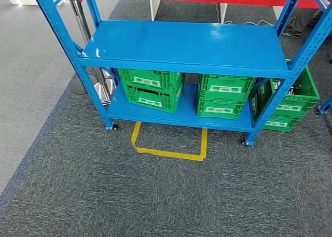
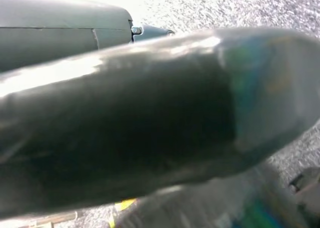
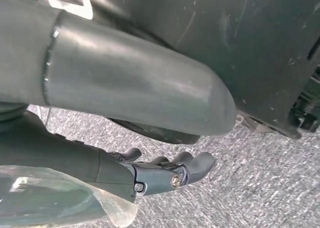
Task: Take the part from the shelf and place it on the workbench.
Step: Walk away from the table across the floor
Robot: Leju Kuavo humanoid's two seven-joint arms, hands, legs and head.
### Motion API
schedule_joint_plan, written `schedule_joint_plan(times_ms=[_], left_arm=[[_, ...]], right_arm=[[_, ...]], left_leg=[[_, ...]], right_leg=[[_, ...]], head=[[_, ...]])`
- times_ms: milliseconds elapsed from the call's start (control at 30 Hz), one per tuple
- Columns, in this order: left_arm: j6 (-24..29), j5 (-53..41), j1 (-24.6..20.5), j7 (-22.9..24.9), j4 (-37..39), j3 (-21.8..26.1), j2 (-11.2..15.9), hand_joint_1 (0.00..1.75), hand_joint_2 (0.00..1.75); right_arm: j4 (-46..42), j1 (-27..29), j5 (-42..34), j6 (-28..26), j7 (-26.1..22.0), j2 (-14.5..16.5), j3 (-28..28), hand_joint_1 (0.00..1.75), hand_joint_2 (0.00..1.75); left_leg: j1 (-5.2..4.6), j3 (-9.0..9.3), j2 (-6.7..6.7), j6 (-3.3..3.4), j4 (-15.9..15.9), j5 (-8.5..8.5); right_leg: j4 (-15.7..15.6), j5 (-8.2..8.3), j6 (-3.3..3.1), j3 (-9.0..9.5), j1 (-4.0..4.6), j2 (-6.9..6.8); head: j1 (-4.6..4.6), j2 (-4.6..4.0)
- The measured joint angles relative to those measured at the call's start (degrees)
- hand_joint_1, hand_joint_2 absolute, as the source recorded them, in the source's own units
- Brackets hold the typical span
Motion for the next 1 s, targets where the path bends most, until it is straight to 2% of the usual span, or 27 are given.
schedule_joint_plan(times_ms=[33, 67, 100, 200, 267, 300, 367, 400, 433, 467, 533, 567, 600, 633, 733, 767, 800, 833, 900, 933, 967, 1000], left_arm=[[0.01, 0.0, -0.02, 0.0, 0.0, 0.02, 0.13, 0.0, 0.0], [0.02, 0.0, -0.08, -0.01, 0.0, 0.03, 0.21, 0.0, 0.0], [0.03, 0.0, -0.13, -0.01, 0.0, 0.03, 0.27, 0.0, 0.0], [0.03, 0.0, -0.01, -0.02, 0.0, 0.06, 0.4, 0.0, 0.0], [0.05, 0.0, 0.05, -0.02, 0.0, 0.08, 0.43, 0.0, 0.0], [0.05, 0.0, 0.0, -0.02, 0.0, 0.09, 0.43, 0.0, 0.0], [0.06, 0.0, -0.08, -0.02, 0.0, 0.11, 0.46, 0.0, 0.0], [0.06, 0.0, -0.06, -0.02, 0.0, 0.11, 0.47, 0.0, 0.0], [0.06, 0.0, 0.0, -0.02, 0.0, 0.13, 0.49, 0.0, 0.0], [0.05, 0.0, 0.06, -0.02, 0.0, 0.15, 0.5, 0.0, 0.0], [0.05, 0.0, 0.12, -0.05, 0.0, 0.22, 0.47, 0.0, 0.0], [0.05, 0.0, 0.05, -0.1, 0.01, 0.28, 0.46, 0.0, 0.0], [0.05, 0.0, -0.01, -0.15, 0.01, 0.34, 0.47, 0.0, 0.0], [0.05, 0.0, -0.08, -0.2, 0.02, 0.4, 0.48, 0.0, 0.0], [0.06, 0.0, -0.24, -0.36, 0.01, 0.48, 0.52, 0.0, 0.0], [0.08, 0.0, -0.28, -0.43, 0.01, 0.49, 0.53, 0.0, 0.0], [0.09, 0.0, -0.32, -0.48, 0.0, 0.49, 0.55, 0.0, 0.0], [0.1, 0.0, -0.33, -0.52, 0.01, 0.5, 0.55, 0.0, 0.0], [0.09, 0.0, -0.18, -0.55, 0.02, 0.51, 0.55, 0.0, 0.0], [0.08, 0.0, -0.02, -0.55, 0.02, 0.52, 0.55, 0.0, 0.0], [0.07, 0.0, 0.13, -0.55, 0.02, 0.52, 0.56, 0.0, 0.0], [0.06, 0.0, 0.22, -0.55, 0.02, 0.52, 0.56, 0.0, 0.0]], right_arm=[[0.0, -0.04, 0.01, 0.09, -0.08, 0.0, 0.0, 0.0, 0.0], [0.0, -0.09, 0.01, 0.15, -0.14, 0.0, 0.0, 0.0, 0.0], [0.0, -0.13, 0.01, 0.17, -0.18, 0.0, 0.0, 0.0, 0.0], [-0.01, -0.21, 0.04, 0.19, -0.24, -0.01, 0.0, 0.0, 0.0], [-0.02, -0.28, 0.1, 0.19, -0.32, -0.02, 0.01, 0.0, 0.0], [-0.02, -0.31, 0.14, 0.19, -0.37, -0.02, 0.02, 0.0, 0.0], [-0.02, -0.25, 0.2, 0.19, -0.43, -0.03, 0.04, 0.0, 0.0], [-0.02, -0.18, 0.24, 0.19, -0.44, -0.04, 0.04, 0.0, 0.0], [-0.02, -0.12, 0.27, 0.18, -0.44, -0.06, 0.04, 0.0, 0.0], [-0.02, -0.07, 0.3, 0.18, -0.44, -0.08, 0.04, 0.0, 0.0], [-0.02, -0.03, 0.33, 0.18, -0.45, -0.09, 0.04, 0.0, 0.0], [-0.01, -0.04, 0.33, 0.18, -0.46, -0.09, 0.04, 0.0, 0.0], [0.01, -0.07, 0.34, 0.18, -0.48, -0.09, 0.05, 0.0, 0.0], [0.02, -0.08, 0.35, 0.18, -0.5, -0.09, 0.05, 0.0, 0.0], [0.02, -0.01, 0.38, 0.17, -0.58, -0.11, 0.04, 0.0, 0.0], [0.01, 0.0, 0.38, 0.17, -0.61, -0.11, 0.04, 0.0, 0.0], [0.01, -0.04, 0.39, 0.17, -0.63, -0.11, 0.05, 0.0, 0.0], [0.0, -0.06, 0.39, 0.17, -0.65, -0.11, 0.05, 0.0, 0.0], [0.0, -0.07, 0.39, 0.17, -0.65, -0.12, 0.05, 0.0, 0.0], [0.0, 0.0, 0.39, 0.16, -0.64, -0.13, 0.04, 0.0, 0.0], [0.0, 0.07, 0.38, 0.16, -0.64, -0.13, 0.04, 0.0, 0.0], [0.0, 0.12, 0.38, 0.16, -0.63, -0.13, 0.04, 0.0, 0.0]], left_leg=[[-0.11, 1.85, 0.13, 0.27, -3.84, 1.51], [-0.25, 3.24, 0.24, 0.54, -6.76, 2.23], [-0.41, 3.94, 0.34, 0.74, -8.25, 2.21], [-0.52, 4.46, 0.32, 1.48, -9.33, 1.59], [-0.26, 5.03, 0.27, 2.1, -9.91, 1.48], [-0.16, 5.3, 0.26, 2.39, -10.1, 1.39], [-0.25, 5.7, 0.27, 2.82, -10.14, 0.93], [-0.31, 5.96, 0.25, 2.93, -10.13, 0.65], [-0.35, 6.38, 0.21, 2.96, -10.13, 0.3], [-0.36, 6.94, 0.14, 2.92, -10.12, -0.1], [-0.35, 8.22, 0.0, 2.7, -10.13, -1.05], [-0.47, 8.67, -0.05, 2.45, -10.03, -1.58], [-0.53, 8.91, -0.1, 2.19, -9.93, -2.0], [-0.57, 9.05, -0.12, 1.88, -9.89, -2.36], [-0.44, 9.45, -0.09, 0.94, -9.78, -3.15], [-0.38, 9.15, -0.02, 0.6, -8.72, -3.67], [-0.31, 8.14, 0.04, 0.28, -6.5, -4.47], [-0.18, 6.2, 0.11, -0.02, -3.01, -5.48], [0.07, 1.03, 0.11, -0.44, 4.66, -7.12], [0.16, -0.94, 0.12, -0.55, 6.78, -6.74], [0.21, -1.9, 0.12, -0.55, 6.74, -5.13], [0.25, -1.82, 0.13, -0.44, 4.51, -2.41]], right_leg=[[-0.05, -0.23, 0.16, 0.14, 0.06, -0.09], [-0.07, -0.44, 0.41, 0.26, 0.13, -0.14], [-0.13, -0.59, 0.69, 0.19, 0.18, -0.18], [-0.59, -0.93, 1.7, 0.23, 0.18, -0.25], [1.23, -2.25, 2.22, -0.44, 0.18, -0.1], [3.88, -3.6, 2.37, -1.82, 0.16, 0.0], [12.12, -6.68, 2.55, -6.7, 0.17, 0.13], [15.39, -7.31, 2.61, -8.93, 0.17, 0.15], [16.79, -6.71, 2.63, -10.34, 0.18, 0.16], [15.63, -4.77, 2.61, -10.44, 0.18, 0.17], [8.78, 0.45, 2.37, -8.04, 0.19, 0.19], [5.27, 2.13, 2.19, -6.38, 0.23, 0.21], [2.93, 2.8, 1.94, -5.17, 0.28, 0.25], [1.61, 2.77, 1.62, -4.37, 0.38, 0.3], [1.01, 1.8, 0.55, -3.58, 0.46, 0.36], [0.79, 1.51, 0.19, -3.08, 0.35, 0.31], [0.59, 1.19, -0.08, -2.46, 0.2, 0.24], [0.51, 0.76, -0.31, -1.83, 0.17, 0.16], [0.5, -0.34, -0.51, -0.61, 0.17, 0.08], [0.5, -0.95, -0.5, 0.12, 0.17, 0.12], [0.5, -1.6, -0.43, 0.95, 0.16, 0.19], [0.49, -2.28, -0.33, 1.87, 0.14, 0.26]], head=[[0.02, 0.0], [0.01, 0.0], [0.05, 0.0], [0.13, 0.0], [0.31, 0.01], [0.43, 0.01], [0.68, 0.01], [0.72, 0.0], [0.74, 0.0], [0.74, 0.0], [0.75, 0.0], [0.76, 0.0], [0.75, 0.01], [0.68, 0.01], [0.38, 0.0], [0.19, 0.01], [0.07, 0.01], [-0.08, 0.02], [-0.15, 0.02], [-0.17, 0.02], [-0.17, 0.02], [-0.18, 0.02]])
